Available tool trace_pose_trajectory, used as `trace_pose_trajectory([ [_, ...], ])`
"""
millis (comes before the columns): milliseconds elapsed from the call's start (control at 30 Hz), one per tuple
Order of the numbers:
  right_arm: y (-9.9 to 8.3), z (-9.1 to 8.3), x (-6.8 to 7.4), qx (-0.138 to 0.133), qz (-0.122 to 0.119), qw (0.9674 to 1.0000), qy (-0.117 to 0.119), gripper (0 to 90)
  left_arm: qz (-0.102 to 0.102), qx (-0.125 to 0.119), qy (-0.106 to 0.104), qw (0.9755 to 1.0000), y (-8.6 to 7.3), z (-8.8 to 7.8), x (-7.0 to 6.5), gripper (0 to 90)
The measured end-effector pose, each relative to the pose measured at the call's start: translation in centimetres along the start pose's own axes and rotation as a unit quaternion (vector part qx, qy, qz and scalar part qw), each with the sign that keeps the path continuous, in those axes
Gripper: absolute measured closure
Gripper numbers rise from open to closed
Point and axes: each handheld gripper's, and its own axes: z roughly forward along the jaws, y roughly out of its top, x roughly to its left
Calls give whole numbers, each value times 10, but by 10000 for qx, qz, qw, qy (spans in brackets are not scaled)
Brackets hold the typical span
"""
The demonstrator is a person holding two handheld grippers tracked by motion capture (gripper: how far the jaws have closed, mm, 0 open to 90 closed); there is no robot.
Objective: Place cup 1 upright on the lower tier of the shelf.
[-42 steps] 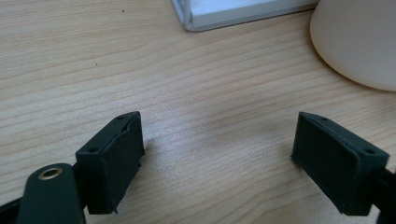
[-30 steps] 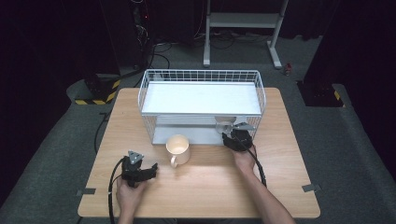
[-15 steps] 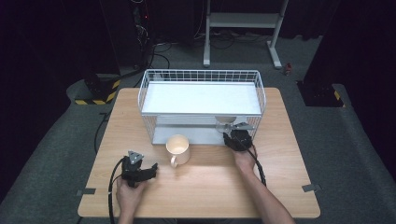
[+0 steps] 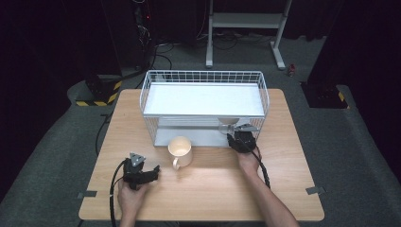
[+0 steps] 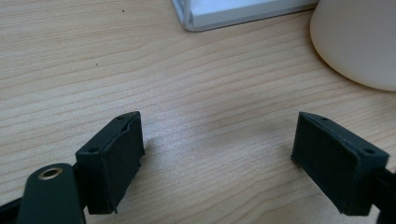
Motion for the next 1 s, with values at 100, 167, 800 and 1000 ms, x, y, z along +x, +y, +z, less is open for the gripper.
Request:
trace_pose_trajectory([
  [100, 0, -2, 0, -20, 34, 10000, -5, 584, 0, -1, 0, 10000, 0, 0, 0, 166],
  [167, 1, -4, 1, -33, 92, 9999, 36, 553, 0, 1, 0, 10000, 0, 0, 0, 166],
  [800, 4, -26, 2, -114, -22, 9993, 367, 428, 2, 1, 0, 10000, 0, 0, 0, 166],
  [1000, 1, -32, 2, -121, -33, 9991, 413, 423, 3, 2, 1, 10000, 0, 0, 0, 167],
])
